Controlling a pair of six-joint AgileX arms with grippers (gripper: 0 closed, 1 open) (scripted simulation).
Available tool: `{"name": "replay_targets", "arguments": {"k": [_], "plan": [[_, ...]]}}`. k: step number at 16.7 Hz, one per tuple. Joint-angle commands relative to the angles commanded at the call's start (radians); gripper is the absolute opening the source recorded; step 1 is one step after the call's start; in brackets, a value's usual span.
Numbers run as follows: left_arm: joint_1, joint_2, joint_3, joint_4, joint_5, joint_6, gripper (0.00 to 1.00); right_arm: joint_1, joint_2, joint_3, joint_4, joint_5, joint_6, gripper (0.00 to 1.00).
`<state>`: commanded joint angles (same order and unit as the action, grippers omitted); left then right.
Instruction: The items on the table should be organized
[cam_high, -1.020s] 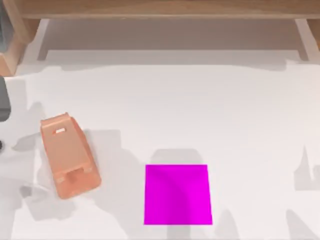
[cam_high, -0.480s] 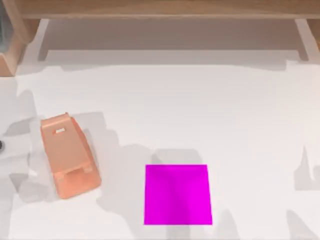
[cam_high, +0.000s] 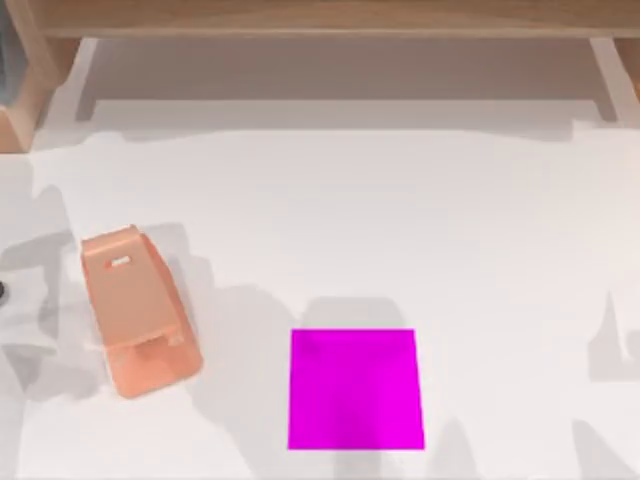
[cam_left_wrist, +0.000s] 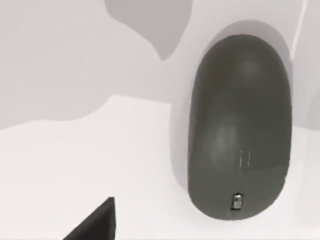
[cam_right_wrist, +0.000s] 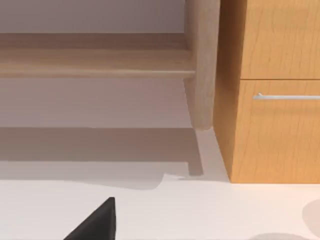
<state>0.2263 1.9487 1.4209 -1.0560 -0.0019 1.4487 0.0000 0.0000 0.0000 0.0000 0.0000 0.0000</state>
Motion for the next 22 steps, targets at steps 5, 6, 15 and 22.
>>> {"name": "replay_targets", "arguments": {"k": [5, 6, 15, 22], "plan": [[0.004, 0.078, -0.126, 0.216, 0.001, 0.005, 1.00, 0.000, 0.000, 0.000, 0.000, 0.000, 0.000, 1.00], [0.004, 0.089, -0.142, 0.239, 0.001, 0.006, 1.00, 0.000, 0.000, 0.000, 0.000, 0.000, 0.000, 1.00], [0.005, 0.096, -0.153, 0.253, 0.001, 0.007, 0.70, 0.000, 0.000, 0.000, 0.000, 0.000, 0.000, 1.00], [0.005, 0.096, -0.153, 0.253, 0.001, 0.007, 0.17, 0.000, 0.000, 0.000, 0.000, 0.000, 0.000, 1.00]]}}
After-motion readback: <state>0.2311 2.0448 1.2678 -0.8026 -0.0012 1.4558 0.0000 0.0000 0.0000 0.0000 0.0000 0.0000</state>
